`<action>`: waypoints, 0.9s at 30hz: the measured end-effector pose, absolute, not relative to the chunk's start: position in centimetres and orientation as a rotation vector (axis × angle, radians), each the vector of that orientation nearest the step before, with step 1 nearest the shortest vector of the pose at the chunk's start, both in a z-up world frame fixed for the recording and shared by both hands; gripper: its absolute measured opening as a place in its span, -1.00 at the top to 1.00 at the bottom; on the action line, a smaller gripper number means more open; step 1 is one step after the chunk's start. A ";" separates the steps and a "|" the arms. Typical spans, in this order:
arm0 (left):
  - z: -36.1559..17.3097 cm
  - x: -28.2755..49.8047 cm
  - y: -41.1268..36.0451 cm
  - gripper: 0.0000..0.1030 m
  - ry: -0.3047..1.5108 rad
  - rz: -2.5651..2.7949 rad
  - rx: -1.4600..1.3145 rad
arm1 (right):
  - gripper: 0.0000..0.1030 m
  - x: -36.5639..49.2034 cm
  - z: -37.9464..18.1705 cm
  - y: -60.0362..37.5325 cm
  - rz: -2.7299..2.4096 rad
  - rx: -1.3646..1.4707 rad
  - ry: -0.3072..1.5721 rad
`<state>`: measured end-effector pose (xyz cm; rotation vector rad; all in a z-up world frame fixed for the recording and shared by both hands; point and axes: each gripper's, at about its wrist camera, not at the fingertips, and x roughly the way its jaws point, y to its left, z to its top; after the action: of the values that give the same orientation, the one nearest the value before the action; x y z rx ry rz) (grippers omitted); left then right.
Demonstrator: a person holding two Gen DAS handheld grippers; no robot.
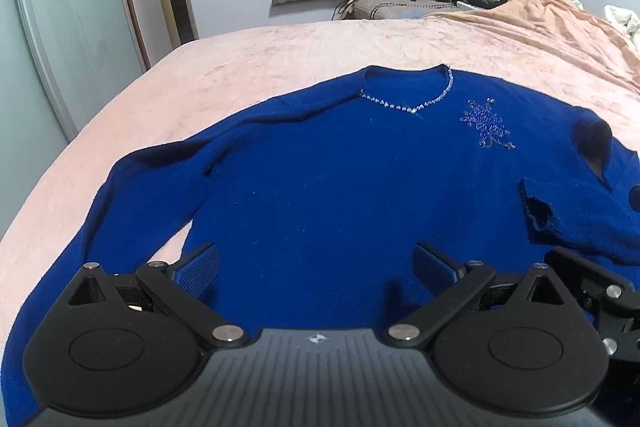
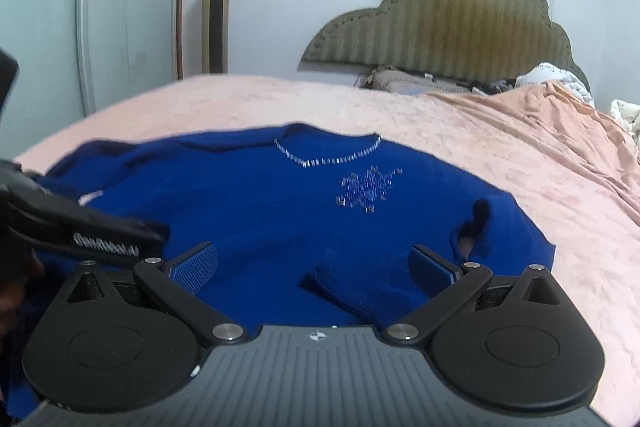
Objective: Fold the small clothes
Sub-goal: 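Move the right gripper toward a sleeve cuff of the blue sweater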
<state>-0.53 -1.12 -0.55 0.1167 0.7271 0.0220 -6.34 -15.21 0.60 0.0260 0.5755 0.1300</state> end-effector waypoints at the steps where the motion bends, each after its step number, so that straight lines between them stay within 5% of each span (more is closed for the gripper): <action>1: -0.6 -0.4 -1.2 -1.00 0.731 0.030 0.125 | -1.00 -6.8 0.5 -16.8 0.145 0.021 0.589; 7: -0.9 -0.1 -0.9 -1.00 0.750 0.047 0.114 | -0.99 -11.4 1.1 -18.2 0.131 0.013 0.575; 27: -2.0 0.4 -0.6 -1.00 0.795 0.105 0.124 | -0.99 -6.0 0.0 -18.1 0.131 0.016 0.566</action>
<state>0.42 -0.57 -1.95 0.1243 0.7946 0.1052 -6.05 -18.08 -0.01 0.0161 0.5659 0.1310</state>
